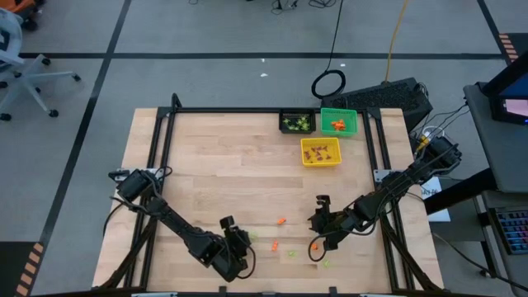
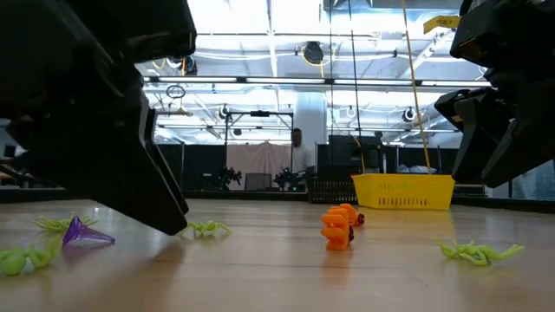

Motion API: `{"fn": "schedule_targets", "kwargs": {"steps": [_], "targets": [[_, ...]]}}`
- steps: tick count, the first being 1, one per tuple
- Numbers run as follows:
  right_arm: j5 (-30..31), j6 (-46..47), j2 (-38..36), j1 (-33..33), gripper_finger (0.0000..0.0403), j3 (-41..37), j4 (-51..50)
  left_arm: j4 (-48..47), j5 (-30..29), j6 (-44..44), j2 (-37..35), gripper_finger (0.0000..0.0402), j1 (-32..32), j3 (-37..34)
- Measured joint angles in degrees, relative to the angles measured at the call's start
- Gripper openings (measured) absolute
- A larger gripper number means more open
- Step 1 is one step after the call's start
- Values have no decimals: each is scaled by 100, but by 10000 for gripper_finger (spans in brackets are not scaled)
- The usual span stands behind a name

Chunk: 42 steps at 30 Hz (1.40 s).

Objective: Sort Halloween decoration
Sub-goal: Put the green spider toy into the black basket

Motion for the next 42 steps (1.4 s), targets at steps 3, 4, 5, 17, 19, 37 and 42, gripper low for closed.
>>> {"fn": "schedule_targets", "kwargs": {"steps": [3,4,5,17,19,37,42], "targets": [[0,0,0,2,123,0,-1,224,7,33,0,161,7,-124],[0,0,0,0,123,0,1,293,7,37,0,157,7,-143],[0,0,0,0,123,0,1,338,8,33,0,154,7,-159],[0,0,0,2,123,0,3,434,237,51,49,120,173,-171],[0,0,0,0,123,0,1,528,341,185,101,112,231,-162],[0,0,0,0,123,0,1,977,379,1058,162,1,286,-179],[0,0,0,0,123,0,0,1040,197,1067,173,0,284,-182]]}}
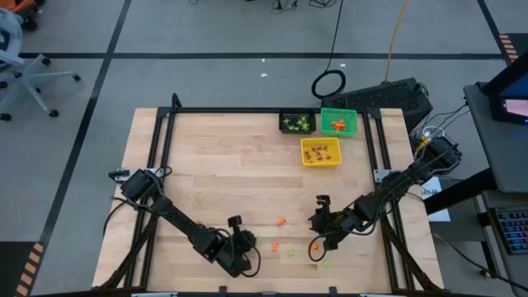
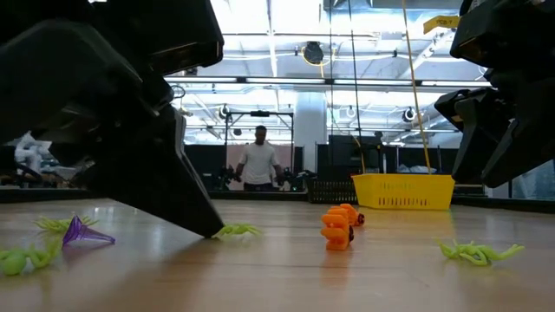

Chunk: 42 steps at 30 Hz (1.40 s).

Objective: Sort Halloween decoration
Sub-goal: Put the green spider toy into the black basket

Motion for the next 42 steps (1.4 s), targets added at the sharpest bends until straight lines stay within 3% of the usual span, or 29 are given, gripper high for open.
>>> {"fn": "schedule_targets", "kwargs": {"steps": [8,24,42], "targets": [[0,0,0,0,123,0,0,-12,-389,73,-97,0,-15,0],[0,0,0,1,123,0,-1,4,-630,647,-173,0,35,9],[-2,0,0,2,123,0,-9,-198,-540,2875,-1904,0,285,15]]}}
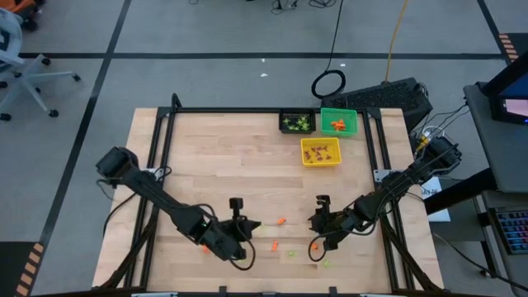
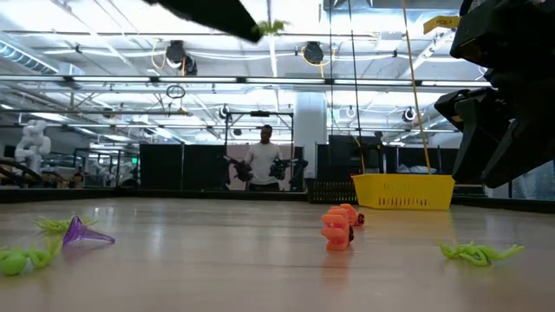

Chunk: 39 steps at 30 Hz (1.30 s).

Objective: Sort Halloween decoration
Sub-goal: Put the green spider toy into the black basket

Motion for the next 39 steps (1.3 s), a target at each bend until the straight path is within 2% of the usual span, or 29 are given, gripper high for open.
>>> {"fn": "schedule_targets", "kwargs": {"steps": [6,9,12,19,26,31,39], "targets": [[-3,0,-2,-2,123,2,-15,-132,-296,524,-557,0,77,-180],[-11,0,-2,0,123,2,-15,-110,-310,567,-978,0,112,-541],[-15,-1,-2,0,123,2,-28,296,-294,572,-1385,0,151,-1046],[-15,-2,-4,0,123,2,11,2253,160,863,-2060,0,143,-2445],[-2,-51,-4,-2,123,2,72,4375,617,1204,-2093,0,295,-3538],[0,-64,-4,-1,123,2,82,5249,982,1212,-2094,0,490,-4000],[66,-68,-2,0,123,2,83,5782,1576,1313,-2094,0,763,-4229]]}}
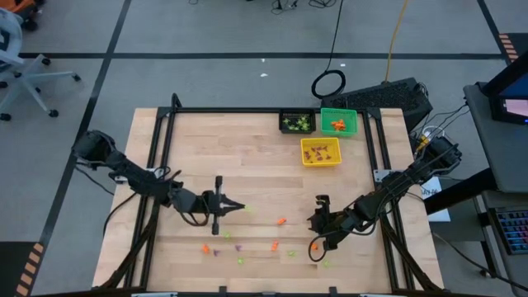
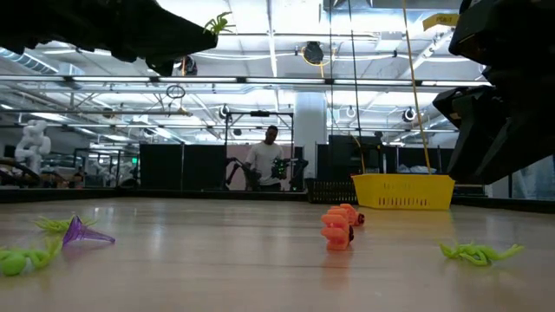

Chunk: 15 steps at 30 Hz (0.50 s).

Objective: Sort Halloween decoration
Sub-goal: Put the green spider toy into the black basket

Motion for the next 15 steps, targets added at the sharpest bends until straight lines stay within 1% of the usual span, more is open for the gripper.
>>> {"fn": "schedule_targets", "kwargs": {"steps": [6,15], "targets": [[65,-20,0,-2,123,0,-2,161,210,43,1,0,106,0],[65,-20,0,0,123,0,-4,159,220,57,2,0,106,0]]}}
